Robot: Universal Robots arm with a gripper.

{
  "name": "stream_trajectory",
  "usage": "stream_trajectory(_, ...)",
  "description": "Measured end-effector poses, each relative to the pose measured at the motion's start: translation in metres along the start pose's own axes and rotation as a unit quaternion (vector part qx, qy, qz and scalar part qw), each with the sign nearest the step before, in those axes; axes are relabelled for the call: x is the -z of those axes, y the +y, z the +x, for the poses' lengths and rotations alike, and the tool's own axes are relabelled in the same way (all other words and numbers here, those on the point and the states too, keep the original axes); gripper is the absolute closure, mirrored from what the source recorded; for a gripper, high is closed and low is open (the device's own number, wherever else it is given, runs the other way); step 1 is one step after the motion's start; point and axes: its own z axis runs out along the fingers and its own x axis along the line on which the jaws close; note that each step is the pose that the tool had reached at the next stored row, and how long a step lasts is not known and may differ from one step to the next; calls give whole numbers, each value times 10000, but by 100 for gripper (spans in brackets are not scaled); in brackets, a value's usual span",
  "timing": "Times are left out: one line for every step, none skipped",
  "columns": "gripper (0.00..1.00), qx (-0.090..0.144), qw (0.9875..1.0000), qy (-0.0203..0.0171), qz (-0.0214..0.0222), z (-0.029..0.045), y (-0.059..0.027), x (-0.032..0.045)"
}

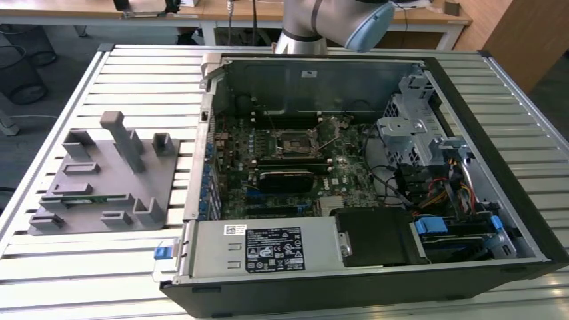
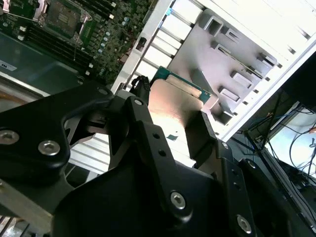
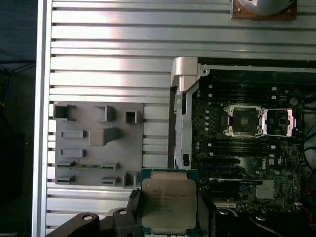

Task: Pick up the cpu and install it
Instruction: 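Pick up the cpu and move it towards the insertion slot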

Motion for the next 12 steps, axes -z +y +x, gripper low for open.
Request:
stream_trajectory(46, 0, 10000, 0, 0, 0, 0, -2)
stream_trajectory(46, 0, 10000, 0, 0, 0, 0, -3)
stream_trajectory(46, 0, 10000, 0, 0, 0, 0, -4)
stream_trajectory(46, 0, 10000, 0, 0, 0, 0, -5)
stream_trajectory(46, 0, 10000, -1, -1, 0, 0, -7)
stream_trajectory(46, 0, 10000, -1, -1, 0, 0, -10)
stream_trajectory(46, 0, 10000, -1, -1, 0, 0, -14)
stream_trajectory(46, 0, 10000, 0, 0, -1, 0, -18)
stream_trajectory(46, 0, 10000, 0, 0, -4, 0, -23)
stream_trajectory(46, 0, 10000, -1, -1, -6, 0, -28)
stream_trajectory(46, -1, 10000, -1, -1, -7, 0, -30)
stream_trajectory(46, 0, 10000, 0, 0, -8, -1, -31)
